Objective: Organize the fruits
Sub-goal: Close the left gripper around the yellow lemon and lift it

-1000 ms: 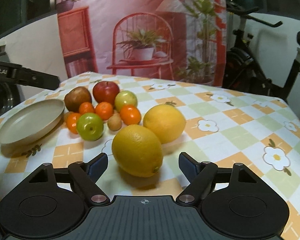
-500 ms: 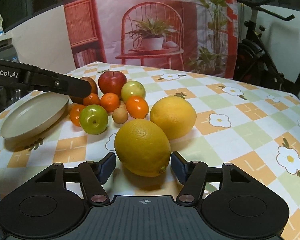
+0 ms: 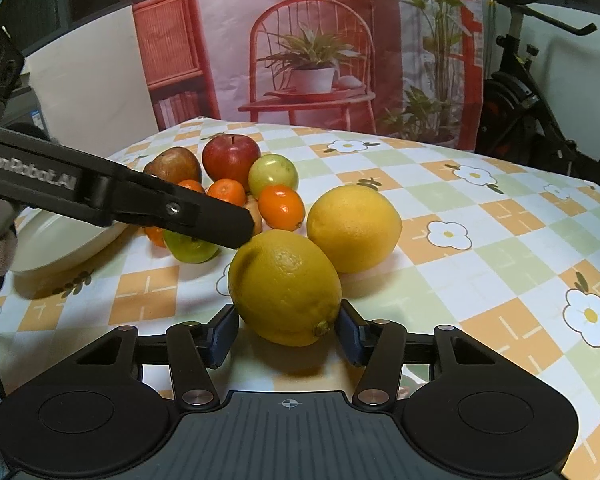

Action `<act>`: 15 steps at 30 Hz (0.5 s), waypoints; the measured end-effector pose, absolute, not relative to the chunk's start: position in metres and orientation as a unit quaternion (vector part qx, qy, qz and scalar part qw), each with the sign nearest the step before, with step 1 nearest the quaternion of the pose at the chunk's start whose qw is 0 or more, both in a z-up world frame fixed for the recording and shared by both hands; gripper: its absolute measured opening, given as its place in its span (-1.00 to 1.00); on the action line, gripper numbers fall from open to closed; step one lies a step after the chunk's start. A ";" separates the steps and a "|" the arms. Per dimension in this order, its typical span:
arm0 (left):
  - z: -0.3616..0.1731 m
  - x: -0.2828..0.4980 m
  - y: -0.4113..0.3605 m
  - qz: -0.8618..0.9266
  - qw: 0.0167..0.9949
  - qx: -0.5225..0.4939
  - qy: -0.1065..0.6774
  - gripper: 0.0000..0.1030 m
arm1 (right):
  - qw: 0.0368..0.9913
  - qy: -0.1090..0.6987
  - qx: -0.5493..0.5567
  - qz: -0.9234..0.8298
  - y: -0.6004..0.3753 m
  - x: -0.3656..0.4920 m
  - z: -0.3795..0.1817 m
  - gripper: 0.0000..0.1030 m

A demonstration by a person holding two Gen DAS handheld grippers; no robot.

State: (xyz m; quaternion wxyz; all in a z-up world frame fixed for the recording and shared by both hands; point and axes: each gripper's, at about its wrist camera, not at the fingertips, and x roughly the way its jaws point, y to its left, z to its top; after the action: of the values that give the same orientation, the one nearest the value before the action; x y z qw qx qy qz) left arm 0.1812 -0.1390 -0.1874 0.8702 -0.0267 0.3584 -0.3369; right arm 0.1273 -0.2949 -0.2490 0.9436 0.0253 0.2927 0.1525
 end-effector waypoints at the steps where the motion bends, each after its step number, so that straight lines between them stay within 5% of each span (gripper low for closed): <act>1: -0.188 0.183 -0.139 -0.338 0.869 -0.029 0.360 -0.18 | 0.944 0.293 0.025 0.152 -0.295 0.127 -0.249 -0.04; 15: -0.198 0.198 -0.147 -0.377 0.838 -0.058 0.390 -0.18 | 0.943 0.294 0.021 0.156 -0.294 0.129 -0.249 0.03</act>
State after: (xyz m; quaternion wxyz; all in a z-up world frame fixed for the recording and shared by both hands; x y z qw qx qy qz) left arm 0.1980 -0.1468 -0.1976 0.8379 -0.0583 0.3900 -0.3774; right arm 0.1288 -0.2936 -0.2494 0.9429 0.0215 0.2936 0.1558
